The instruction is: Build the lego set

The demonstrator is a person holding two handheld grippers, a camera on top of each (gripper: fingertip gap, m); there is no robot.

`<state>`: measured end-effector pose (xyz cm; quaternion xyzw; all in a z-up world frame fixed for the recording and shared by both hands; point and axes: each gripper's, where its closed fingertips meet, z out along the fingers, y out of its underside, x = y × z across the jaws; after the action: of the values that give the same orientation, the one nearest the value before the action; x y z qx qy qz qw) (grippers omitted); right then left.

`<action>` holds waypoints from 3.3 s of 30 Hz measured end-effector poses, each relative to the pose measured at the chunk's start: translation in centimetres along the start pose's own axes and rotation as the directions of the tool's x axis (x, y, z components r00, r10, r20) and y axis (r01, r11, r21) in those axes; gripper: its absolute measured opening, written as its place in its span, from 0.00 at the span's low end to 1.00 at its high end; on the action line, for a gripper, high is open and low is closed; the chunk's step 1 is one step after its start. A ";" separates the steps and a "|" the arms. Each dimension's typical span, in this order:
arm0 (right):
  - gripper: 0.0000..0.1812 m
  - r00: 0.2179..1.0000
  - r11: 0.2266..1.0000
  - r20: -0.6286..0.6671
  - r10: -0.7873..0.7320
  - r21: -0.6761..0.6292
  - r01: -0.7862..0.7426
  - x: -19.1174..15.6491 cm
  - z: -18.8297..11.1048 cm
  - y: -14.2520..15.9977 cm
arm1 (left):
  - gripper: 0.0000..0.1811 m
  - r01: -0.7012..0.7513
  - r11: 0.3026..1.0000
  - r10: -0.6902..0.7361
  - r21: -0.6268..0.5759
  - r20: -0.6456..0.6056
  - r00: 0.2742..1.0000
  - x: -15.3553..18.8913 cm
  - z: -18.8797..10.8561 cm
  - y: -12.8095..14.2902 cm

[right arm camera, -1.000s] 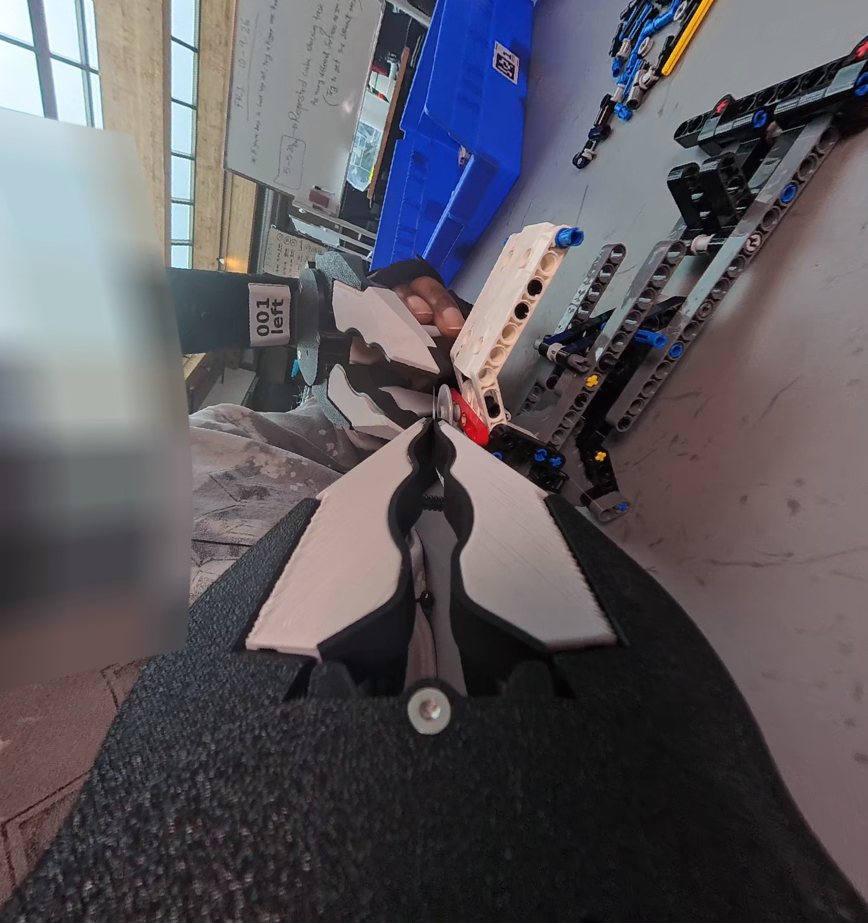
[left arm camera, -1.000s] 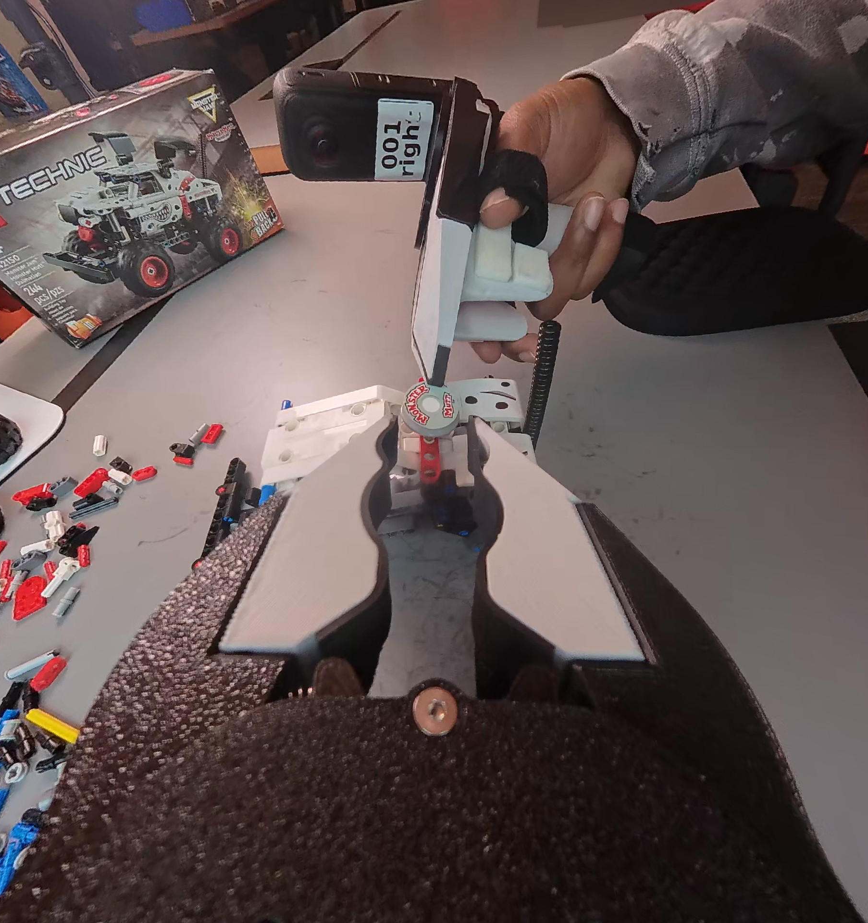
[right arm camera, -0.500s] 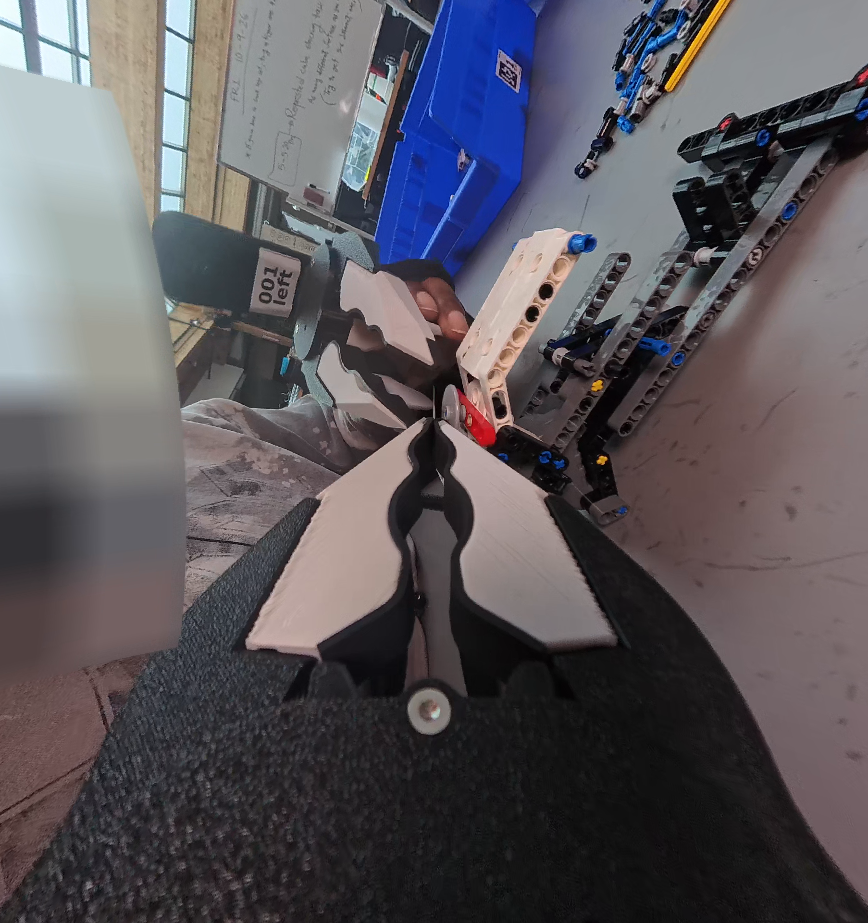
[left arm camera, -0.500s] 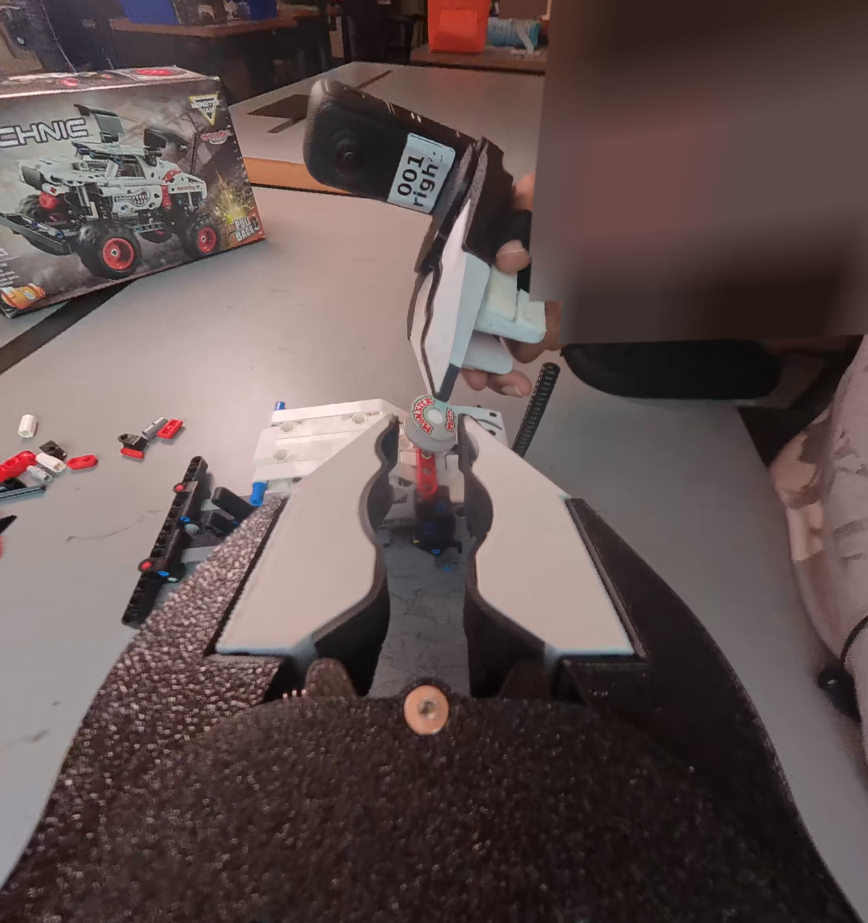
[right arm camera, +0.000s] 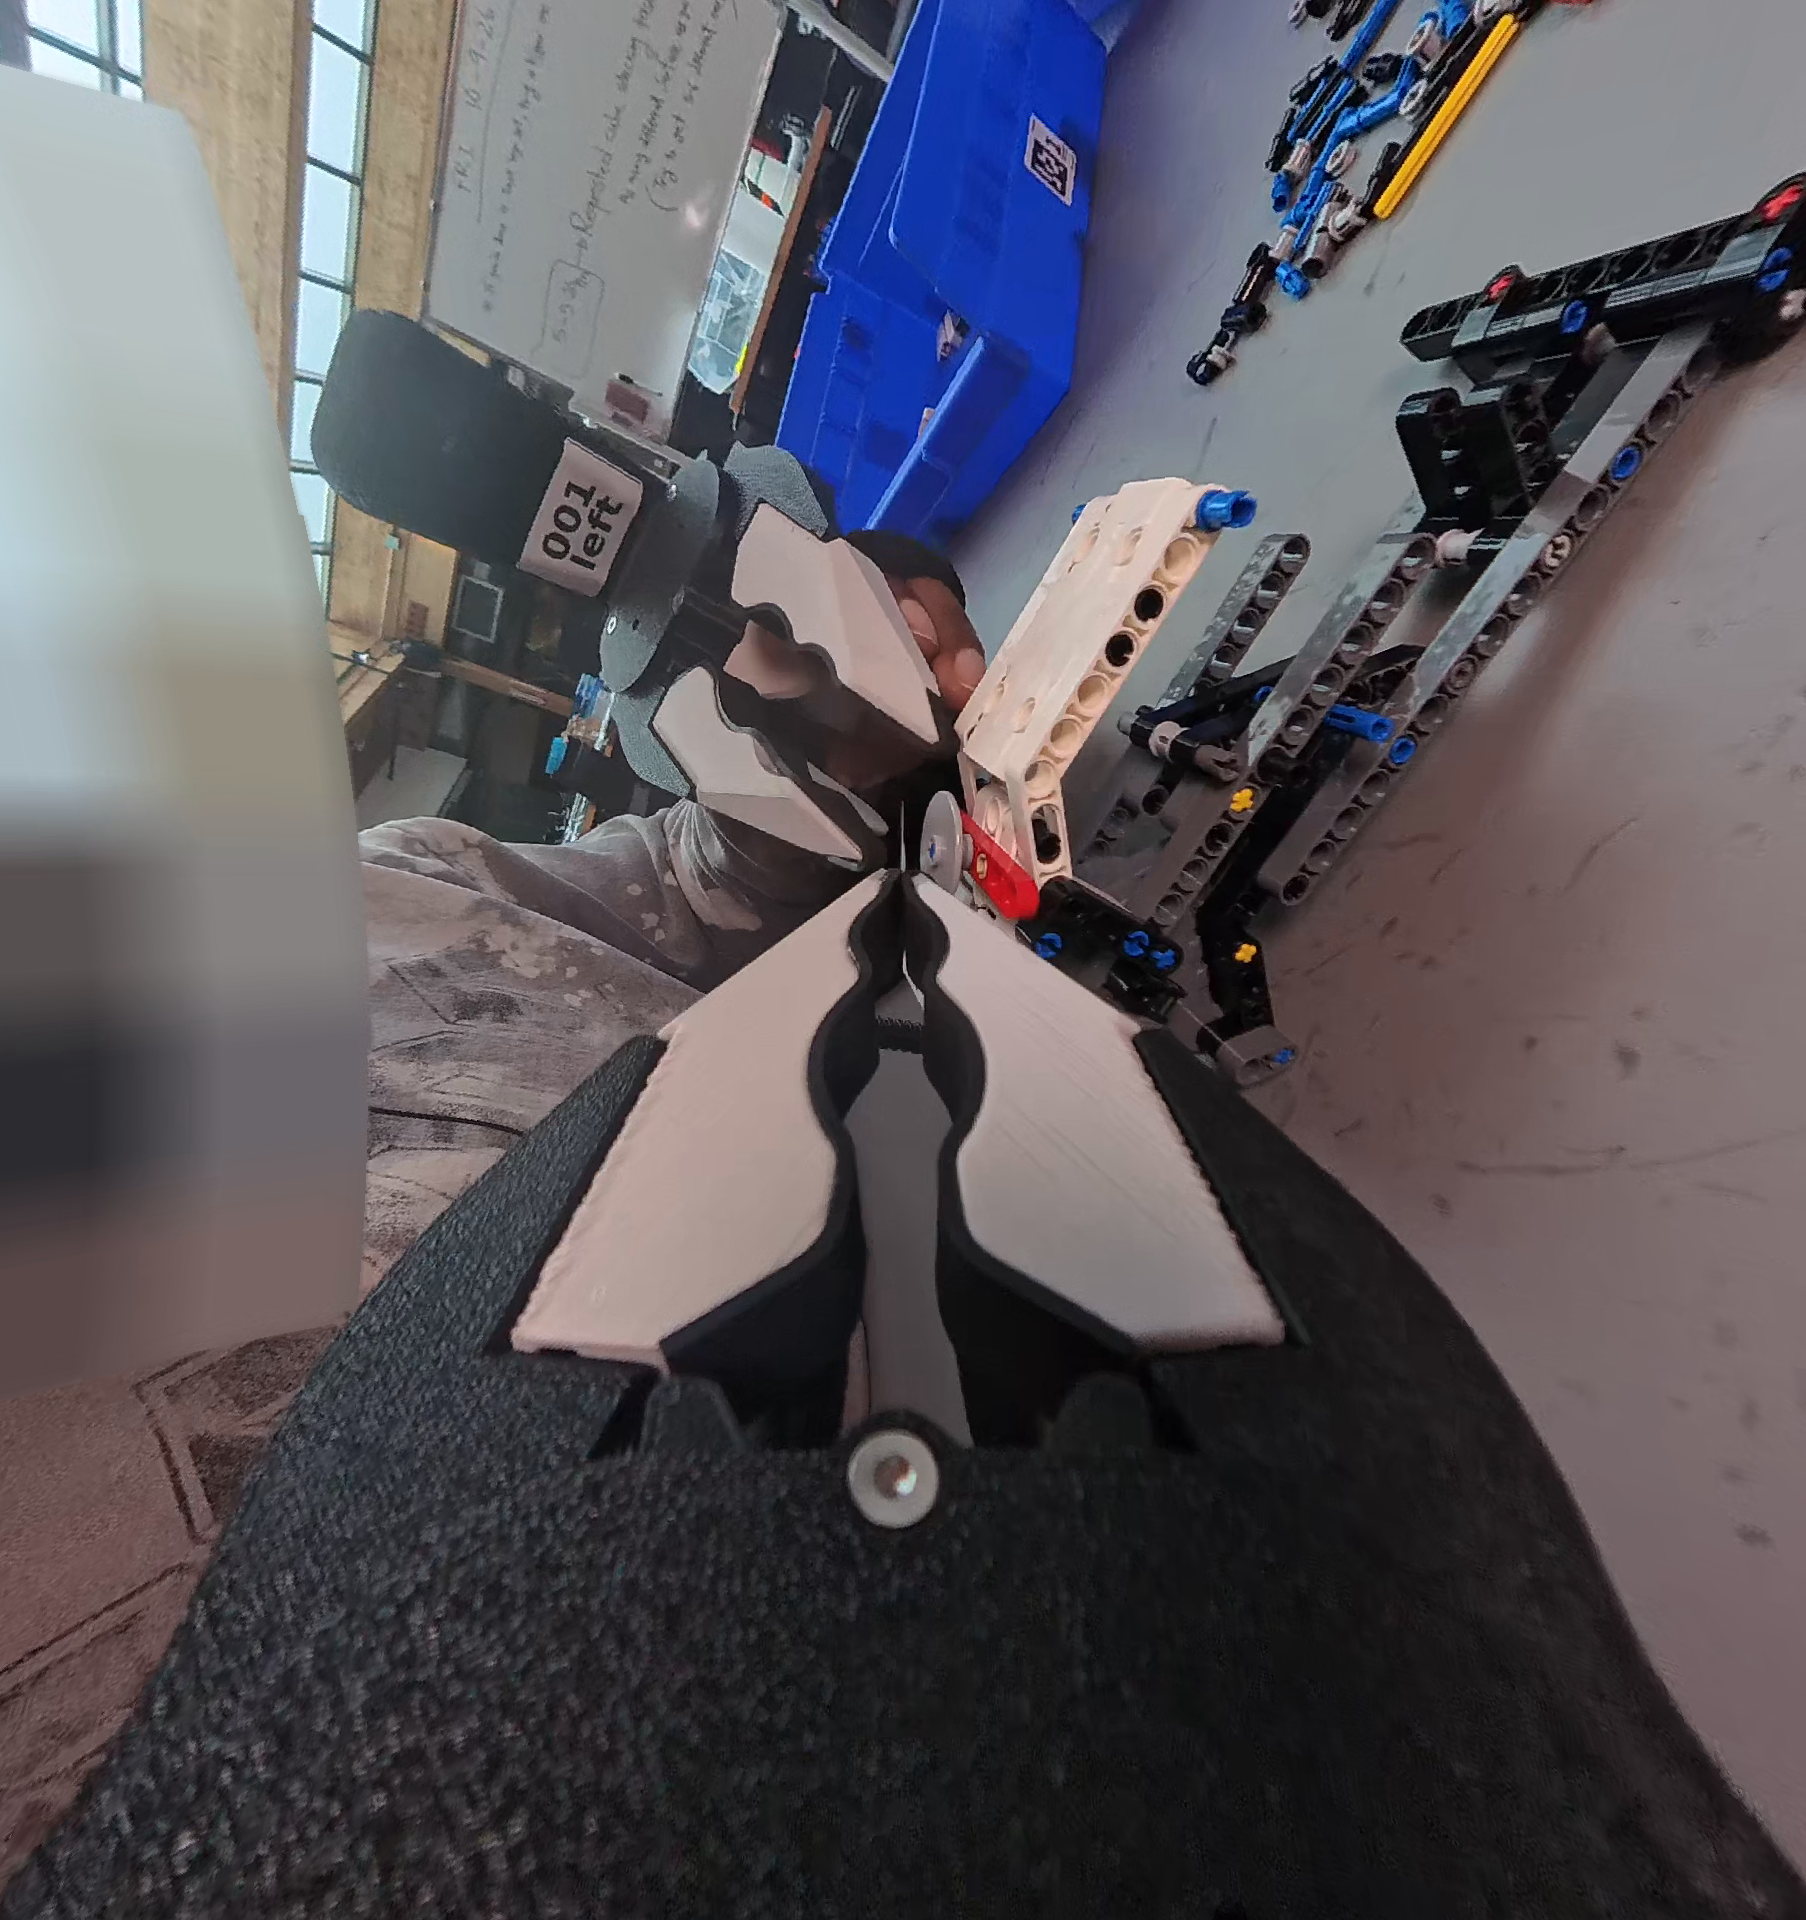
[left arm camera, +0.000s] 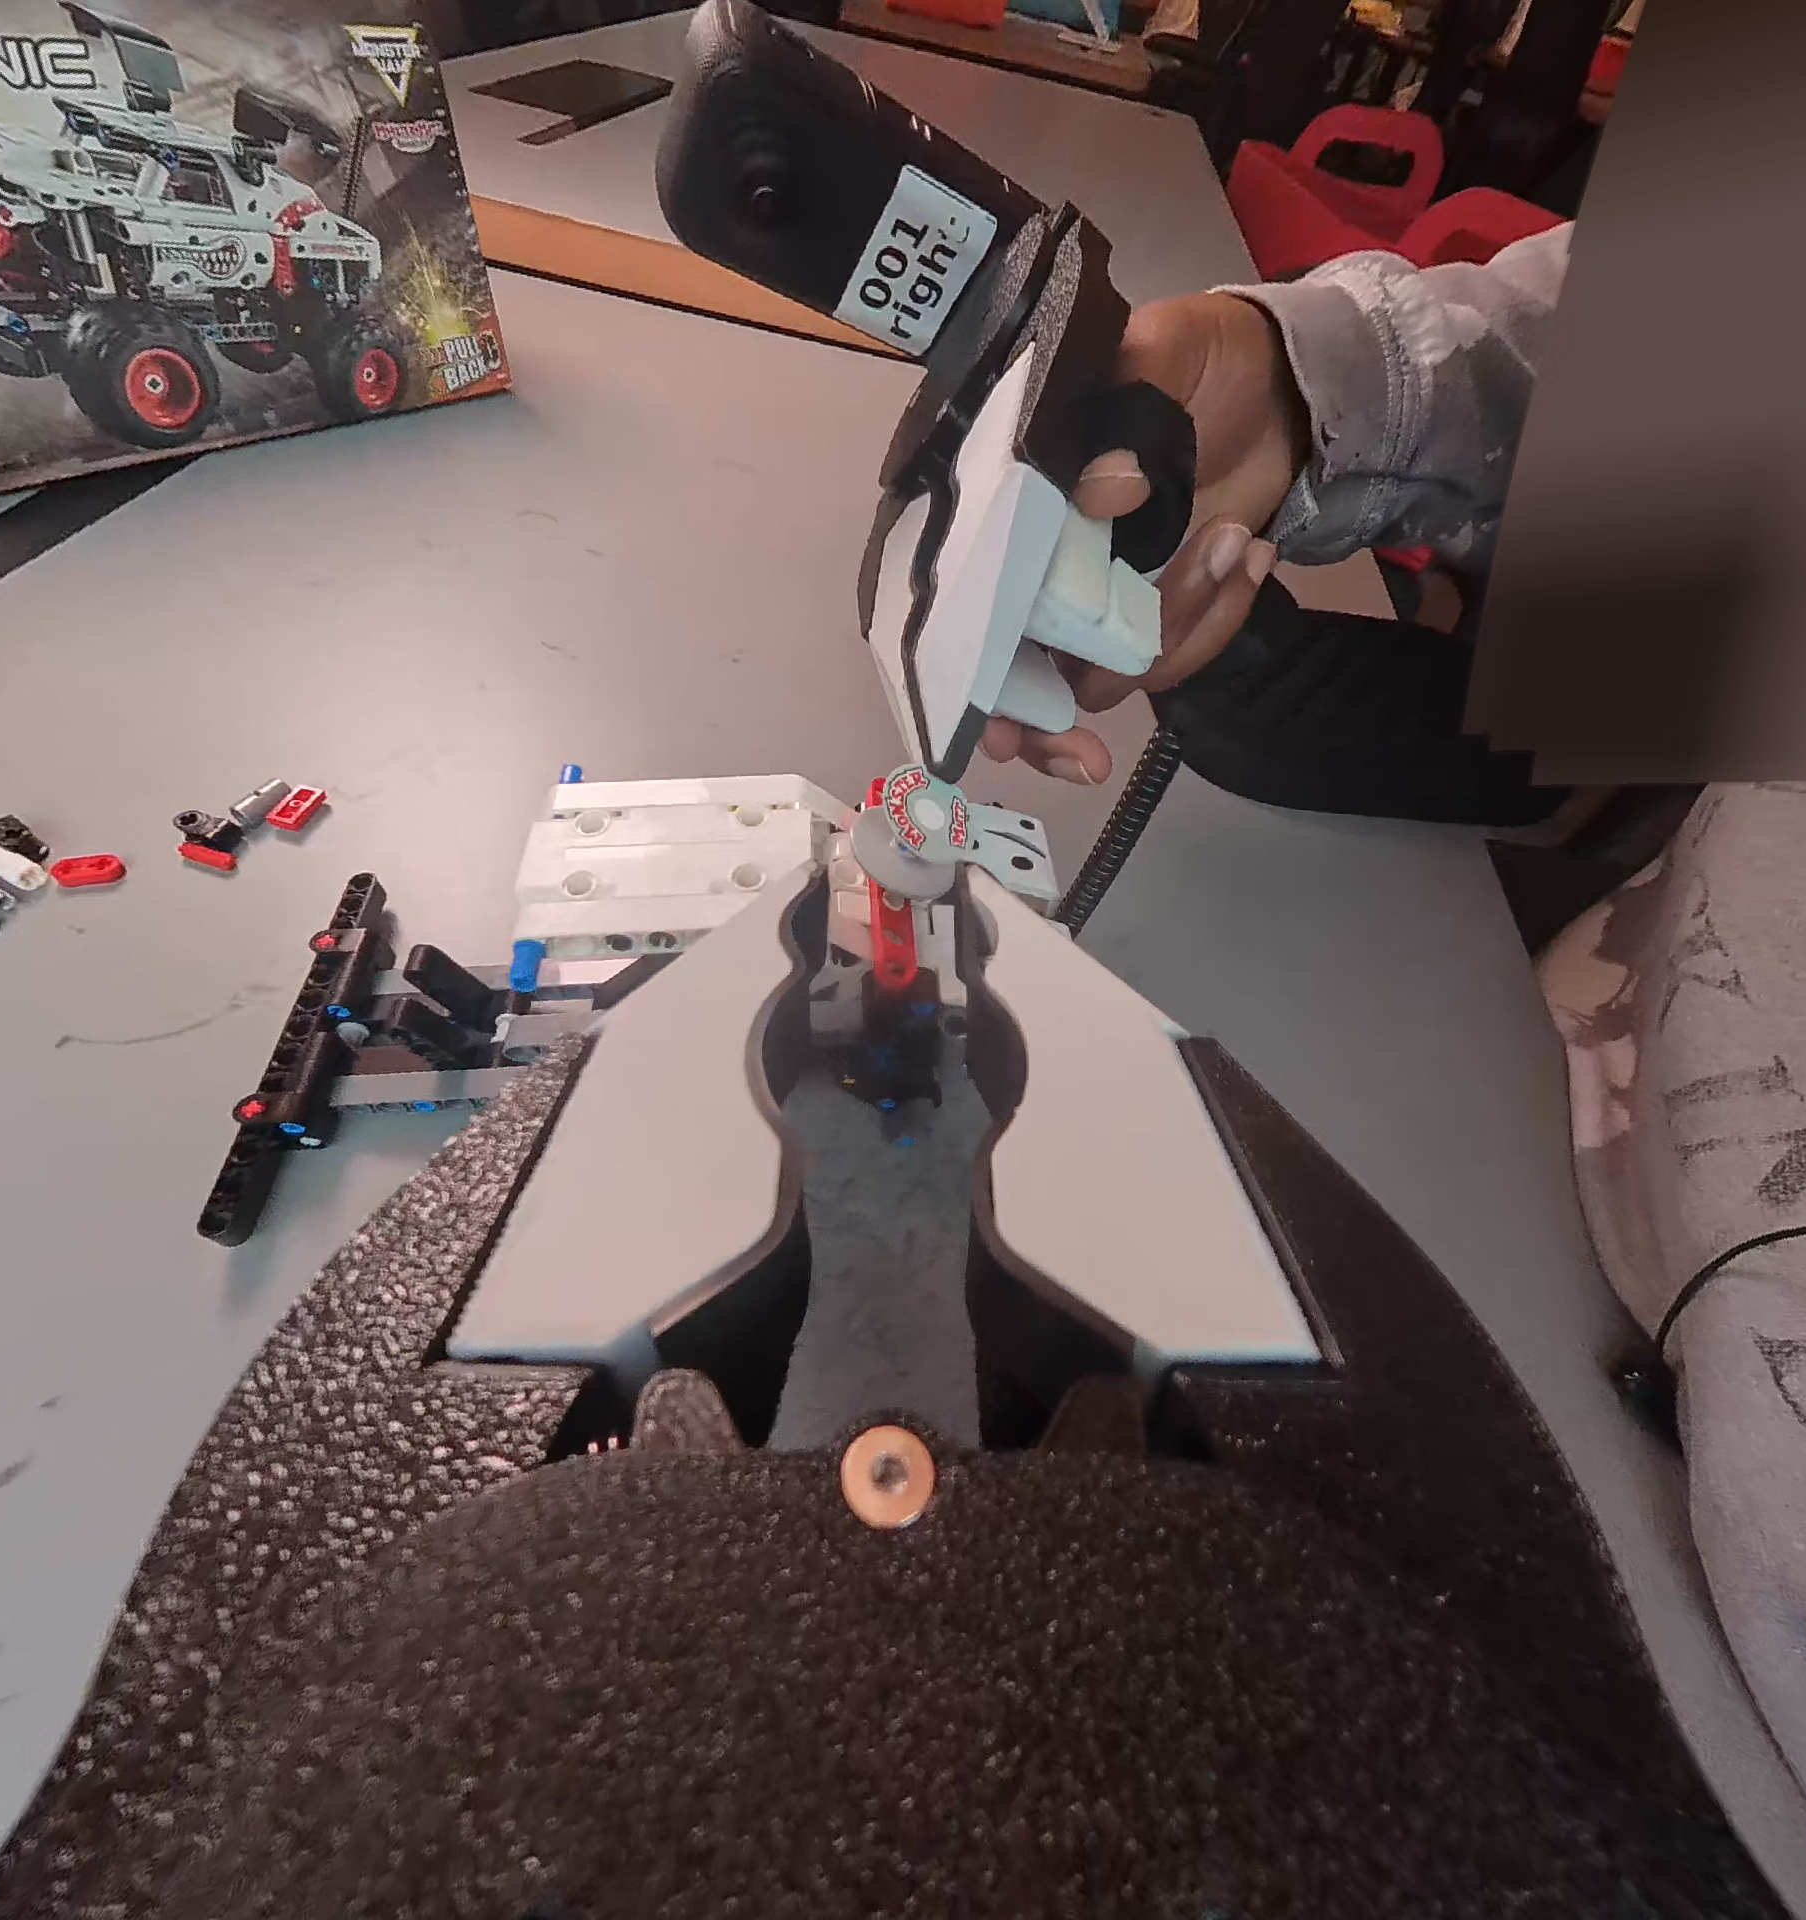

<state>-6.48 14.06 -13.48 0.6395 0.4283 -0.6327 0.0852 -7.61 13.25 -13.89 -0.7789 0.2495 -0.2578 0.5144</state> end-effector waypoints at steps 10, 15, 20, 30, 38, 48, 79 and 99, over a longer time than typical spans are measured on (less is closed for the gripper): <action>0.00 0.998 0.997 0.015 0.063 0.040 -0.063 -0.5 -1.3 -0.2 | 0.14 -0.058 0.998 0.058 -0.005 0.002 0.998 0.2 0.1 0.4; 0.00 0.996 0.996 0.003 0.087 0.015 -0.087 -0.1 0.0 0.1 | 0.13 -0.068 0.998 0.068 -0.003 0.000 0.998 0.5 0.1 0.6; 0.00 0.995 0.996 -0.027 0.094 0.015 -0.093 0.3 0.2 0.0 | 0.13 -0.061 0.998 0.061 0.008 -0.006 0.998 0.6 0.2 0.6; 0.00 0.995 0.996 -0.036 0.090 0.009 -0.090 0.4 0.3 0.0 | 0.13 -0.047 0.999 0.047 0.014 -0.018 0.999 0.6 0.3 0.6; 0.00 0.995 0.997 -0.072 0.073 -0.008 -0.073 0.5 0.3 0.0 | 0.13 -0.042 0.999 0.042 0.014 -0.021 0.999 0.7 0.3 0.6; 0.00 0.990 0.999 -0.139 0.032 -0.019 -0.035 0.6 0.4 0.0 | 0.13 -0.039 0.999 0.039 0.010 -0.029 0.999 0.9 0.5 0.8; 0.00 0.979 0.999 -0.197 -0.046 -0.033 0.040 0.7 0.4 -0.2 | 0.05 0.149 0.989 -0.148 -0.022 0.049 0.988 -0.6 0.7 0.1; 0.01 0.964 0.988 -0.230 -0.134 -0.101 0.114 0.5 0.4 -0.1 | 0.04 0.160 0.987 -0.158 -0.034 0.036 0.987 -0.5 0.7 0.2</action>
<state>-6.97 14.07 -14.00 0.6777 0.5017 -0.5372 0.0218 -7.60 13.97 -14.37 -0.8097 0.1827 -0.2806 0.4820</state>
